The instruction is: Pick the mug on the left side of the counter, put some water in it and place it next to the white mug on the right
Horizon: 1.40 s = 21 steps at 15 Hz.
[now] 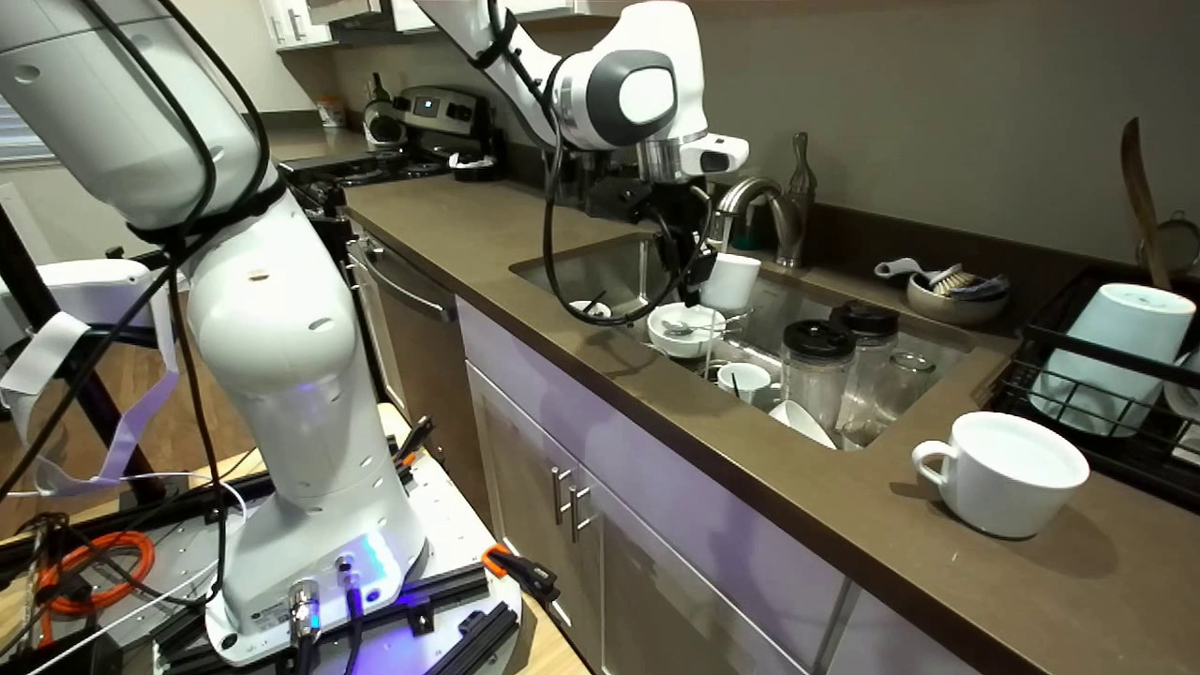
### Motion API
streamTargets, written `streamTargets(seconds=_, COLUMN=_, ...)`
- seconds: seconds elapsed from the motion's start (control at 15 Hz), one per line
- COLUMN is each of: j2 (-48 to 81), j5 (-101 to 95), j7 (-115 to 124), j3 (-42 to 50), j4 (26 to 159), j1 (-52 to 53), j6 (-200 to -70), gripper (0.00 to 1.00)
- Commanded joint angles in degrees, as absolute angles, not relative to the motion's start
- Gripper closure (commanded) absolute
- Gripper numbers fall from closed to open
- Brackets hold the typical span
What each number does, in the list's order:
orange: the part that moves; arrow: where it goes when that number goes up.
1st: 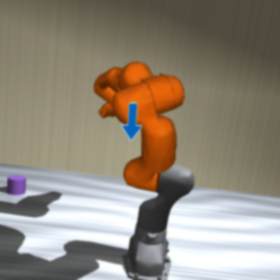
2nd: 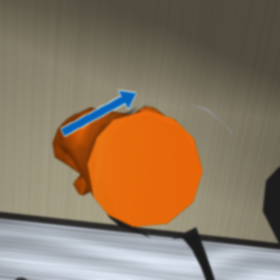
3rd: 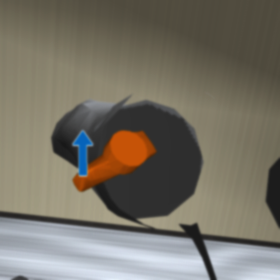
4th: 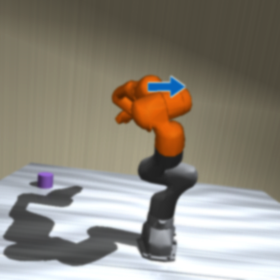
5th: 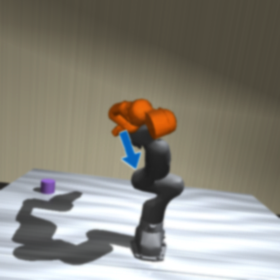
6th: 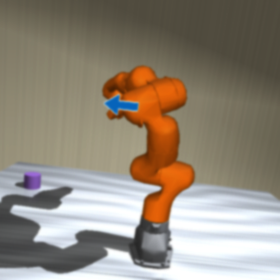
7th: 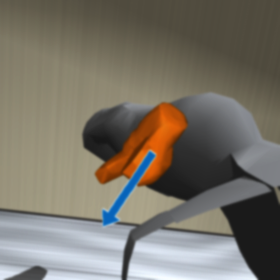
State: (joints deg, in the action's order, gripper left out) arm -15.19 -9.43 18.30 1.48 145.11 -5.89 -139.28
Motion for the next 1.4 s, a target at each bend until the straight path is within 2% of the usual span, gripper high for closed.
streamTargets(seconds=0.0, j2=-17.38, j5=-9.42, j7=19.11, j3=2.20, j4=145.99, j1=-8.19, j6=-139.82, gripper=0.96)
streamTargets(seconds=1.33, j2=-18.77, j5=-8.04, j7=18.72, j3=8.40, j4=147.05, j1=-15.44, j6=-141.52, gripper=0.96)
